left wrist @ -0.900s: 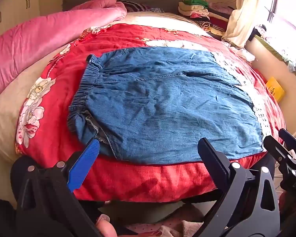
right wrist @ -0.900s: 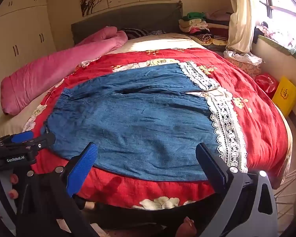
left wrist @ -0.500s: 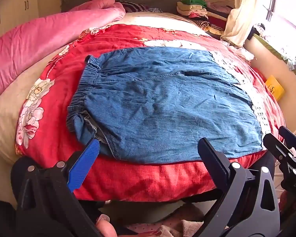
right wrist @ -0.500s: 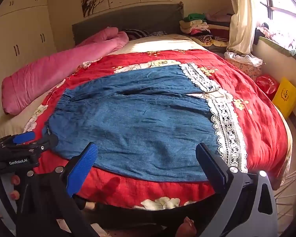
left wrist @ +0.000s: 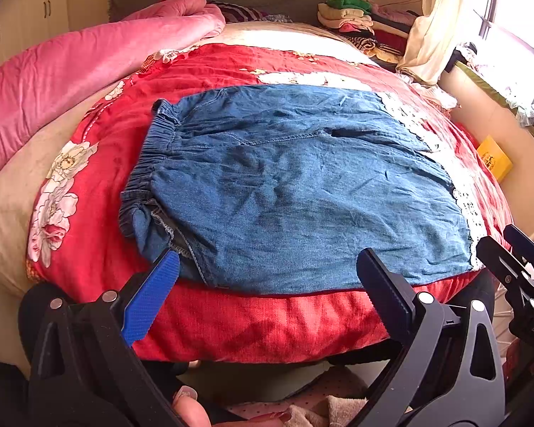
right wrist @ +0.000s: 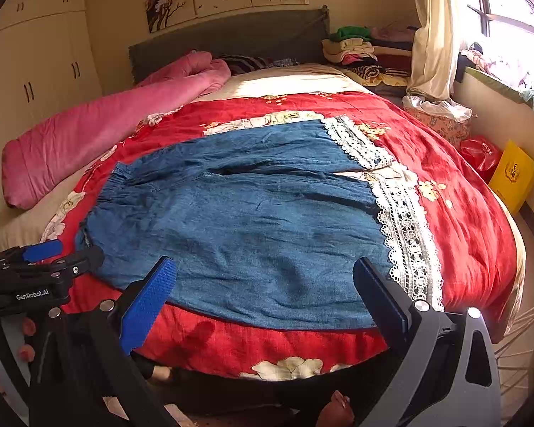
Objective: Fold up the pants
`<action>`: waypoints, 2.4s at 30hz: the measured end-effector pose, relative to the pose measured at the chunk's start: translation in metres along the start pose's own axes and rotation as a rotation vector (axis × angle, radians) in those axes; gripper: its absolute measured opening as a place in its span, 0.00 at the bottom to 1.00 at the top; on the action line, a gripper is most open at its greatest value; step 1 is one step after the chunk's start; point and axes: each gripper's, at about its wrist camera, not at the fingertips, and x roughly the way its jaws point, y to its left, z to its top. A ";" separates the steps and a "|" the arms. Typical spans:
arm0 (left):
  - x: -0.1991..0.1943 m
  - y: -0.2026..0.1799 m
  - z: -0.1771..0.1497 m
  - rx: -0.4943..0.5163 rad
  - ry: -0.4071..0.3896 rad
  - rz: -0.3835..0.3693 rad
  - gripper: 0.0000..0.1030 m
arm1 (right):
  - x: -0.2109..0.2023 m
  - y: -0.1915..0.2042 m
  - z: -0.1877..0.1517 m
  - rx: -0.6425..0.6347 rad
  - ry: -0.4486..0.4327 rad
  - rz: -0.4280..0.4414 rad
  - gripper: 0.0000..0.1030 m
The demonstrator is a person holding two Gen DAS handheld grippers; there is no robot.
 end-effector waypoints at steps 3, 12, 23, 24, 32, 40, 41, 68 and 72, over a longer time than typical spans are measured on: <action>-0.001 0.001 0.000 -0.001 -0.003 -0.004 0.91 | 0.000 0.000 0.001 -0.002 -0.002 -0.003 0.96; -0.002 0.001 0.001 -0.001 -0.006 -0.013 0.91 | -0.003 0.000 0.003 -0.007 -0.010 -0.008 0.96; -0.003 -0.002 0.001 0.012 -0.012 -0.016 0.91 | -0.004 0.003 0.004 -0.021 -0.017 -0.016 0.96; -0.003 -0.002 0.001 0.012 -0.013 -0.016 0.91 | -0.004 0.003 0.004 -0.023 -0.018 -0.017 0.96; -0.003 -0.004 0.001 0.014 -0.016 -0.031 0.91 | -0.004 0.003 0.005 -0.022 -0.020 -0.019 0.96; -0.002 -0.002 0.002 0.011 -0.020 -0.038 0.91 | -0.004 0.002 0.006 -0.020 -0.015 -0.015 0.96; -0.002 -0.002 0.002 0.009 -0.020 -0.039 0.91 | -0.003 0.002 0.007 -0.021 -0.015 -0.014 0.96; 0.060 0.104 0.109 -0.072 -0.043 0.031 0.91 | 0.116 0.047 0.135 -0.220 0.101 0.220 0.96; 0.091 0.122 0.133 -0.033 -0.010 0.094 0.91 | 0.152 0.061 0.155 -0.280 0.125 0.244 0.96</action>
